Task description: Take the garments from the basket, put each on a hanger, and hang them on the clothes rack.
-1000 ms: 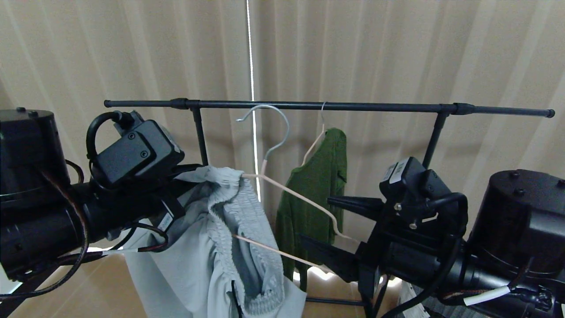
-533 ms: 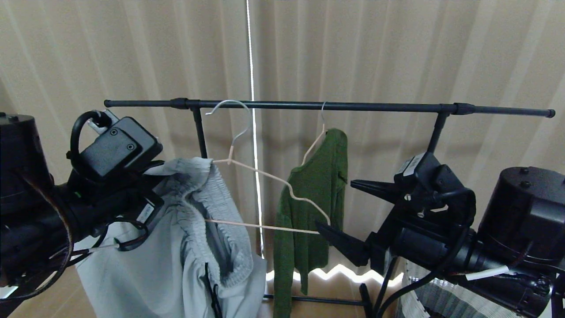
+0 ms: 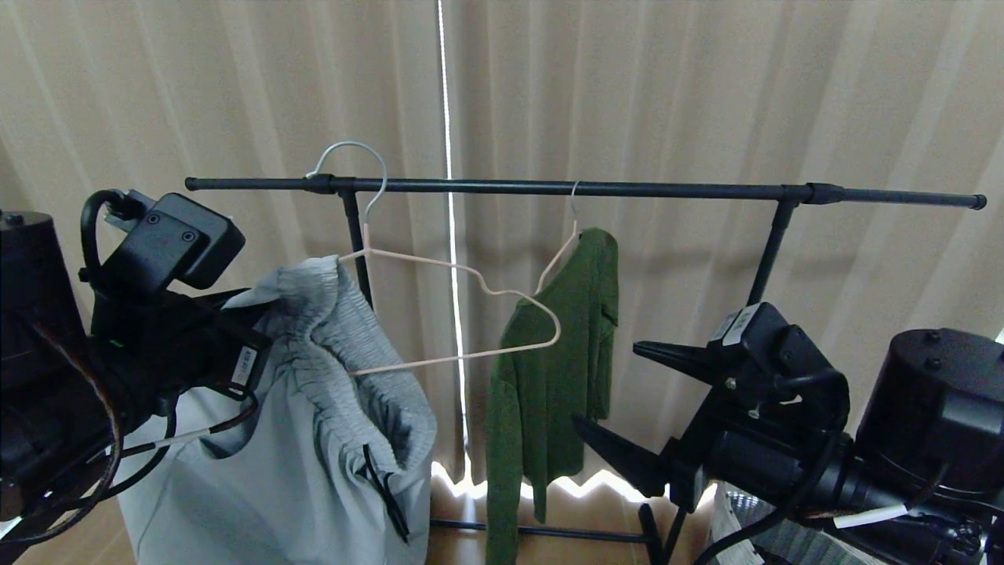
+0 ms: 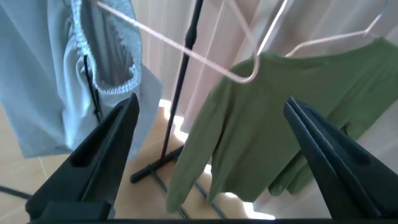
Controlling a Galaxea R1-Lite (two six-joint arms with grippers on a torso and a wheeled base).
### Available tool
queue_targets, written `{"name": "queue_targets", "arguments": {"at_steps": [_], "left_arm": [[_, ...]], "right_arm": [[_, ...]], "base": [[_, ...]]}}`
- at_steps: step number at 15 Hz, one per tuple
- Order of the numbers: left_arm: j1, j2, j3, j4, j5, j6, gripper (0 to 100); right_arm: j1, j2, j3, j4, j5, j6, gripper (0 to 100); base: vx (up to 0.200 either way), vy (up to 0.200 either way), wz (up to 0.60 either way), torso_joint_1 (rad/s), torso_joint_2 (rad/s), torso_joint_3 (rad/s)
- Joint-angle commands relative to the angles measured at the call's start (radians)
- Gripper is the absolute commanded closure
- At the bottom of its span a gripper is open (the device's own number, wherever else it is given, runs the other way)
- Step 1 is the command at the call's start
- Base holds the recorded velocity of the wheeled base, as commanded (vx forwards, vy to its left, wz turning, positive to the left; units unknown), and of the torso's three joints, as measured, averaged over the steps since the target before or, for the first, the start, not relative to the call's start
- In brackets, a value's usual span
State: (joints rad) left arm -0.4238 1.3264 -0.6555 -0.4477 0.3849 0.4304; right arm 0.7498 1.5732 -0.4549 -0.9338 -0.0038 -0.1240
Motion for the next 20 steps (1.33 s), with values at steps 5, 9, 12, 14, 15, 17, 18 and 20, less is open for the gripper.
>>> {"name": "queue_targets", "arguments": {"at_steps": [5, 9, 12, 14, 15, 17, 18, 20], "left_arm": [[-0.056, 0.007, -0.006, -0.031, -0.004, -0.055, 100], [-0.104, 0.031, -0.007, -0.091, -0.003, -0.116, 100], [-0.122, 0.028, -0.006, -0.117, -0.004, -0.116, 100], [-0.148, 0.03, -0.007, -0.137, -0.004, -0.116, 100], [-0.151, 0.03, -0.007, -0.137, -0.004, -0.116, 100], [-0.187, 0.028, -0.006, -0.163, -0.021, -0.113, 100], [-0.188, 0.027, -0.006, -0.166, -0.029, -0.113, 100], [-0.196, 0.024, -0.001, -0.18, -0.047, -0.111, 100]], "right_arm": [[0.075, 0.054, 0.007, -0.002, 0.002, 0.007, 0], [0.114, 0.166, -0.004, -0.141, -0.001, 0.003, 0], [0.137, 0.223, -0.027, -0.195, -0.008, 0.0, 0], [0.154, 0.254, -0.062, -0.195, -0.01, 0.0, 0], [0.155, 0.255, -0.065, -0.194, -0.01, -0.002, 0], [0.158, 0.323, -0.117, -0.195, -0.013, 0.0, 0], [0.158, 0.338, -0.128, -0.195, -0.021, 0.001, 0], [0.157, 0.381, -0.157, -0.197, -0.039, 0.001, 0]], "base": [[0.0, 0.0, 0.0, 0.0, 0.0, 0.0], [0.0, 0.0, 0.0, 0.0, 0.0, 0.0], [0.0, 0.0, 0.0, 0.0, 0.0, 0.0], [0.0, 0.0, 0.0, 0.0, 0.0, 0.0], [0.0, 0.0, 0.0, 0.0, 0.0, 0.0], [0.0, 0.0, 0.0, 0.0, 0.0, 0.0], [0.0, 0.0, 0.0, 0.0, 0.0, 0.0], [0.0, 0.0, 0.0, 0.0, 0.0, 0.0]]}}
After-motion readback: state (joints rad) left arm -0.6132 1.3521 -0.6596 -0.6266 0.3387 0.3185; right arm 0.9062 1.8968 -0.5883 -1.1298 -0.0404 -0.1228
